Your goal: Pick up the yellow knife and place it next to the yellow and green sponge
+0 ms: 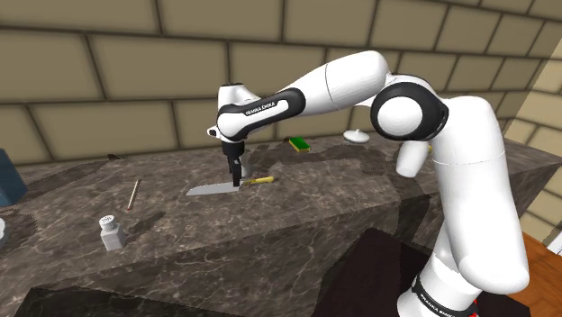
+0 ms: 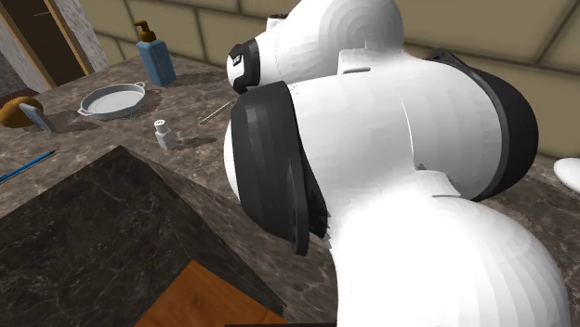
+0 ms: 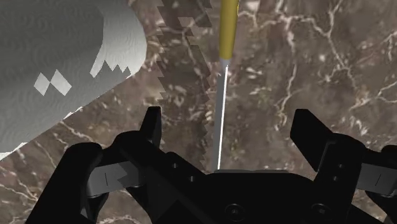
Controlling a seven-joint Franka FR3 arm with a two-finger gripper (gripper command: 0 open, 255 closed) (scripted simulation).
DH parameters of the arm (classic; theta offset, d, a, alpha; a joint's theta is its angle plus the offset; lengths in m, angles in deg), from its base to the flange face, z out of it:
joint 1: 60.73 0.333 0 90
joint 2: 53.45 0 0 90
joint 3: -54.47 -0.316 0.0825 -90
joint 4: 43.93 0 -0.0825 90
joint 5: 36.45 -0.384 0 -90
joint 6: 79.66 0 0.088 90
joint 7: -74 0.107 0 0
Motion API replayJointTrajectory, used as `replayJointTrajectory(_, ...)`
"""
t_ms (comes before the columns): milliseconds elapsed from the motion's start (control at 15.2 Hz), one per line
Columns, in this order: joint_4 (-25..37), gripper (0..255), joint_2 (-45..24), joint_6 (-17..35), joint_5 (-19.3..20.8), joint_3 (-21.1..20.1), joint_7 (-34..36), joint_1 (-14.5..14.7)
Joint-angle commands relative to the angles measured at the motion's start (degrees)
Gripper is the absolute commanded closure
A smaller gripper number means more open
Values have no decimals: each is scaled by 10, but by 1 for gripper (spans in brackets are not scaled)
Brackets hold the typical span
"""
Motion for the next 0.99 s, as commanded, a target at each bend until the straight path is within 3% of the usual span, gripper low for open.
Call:
replayJointTrajectory(0, 1, 0, -10, 10, 0, -1, -2, 1)
replayJointTrajectory(330, -12, 0, -25, 38, 0, -1, -2, 1)
replayJointTrajectory(792, -12, 0, -25, 37, 0, -1, -2, 1)
replayJointTrajectory(858, -12, 255, -25, 37, 0, -1, -2, 1)
replayJointTrajectory(924, -12, 255, -25, 37, 0, -1, -2, 1)
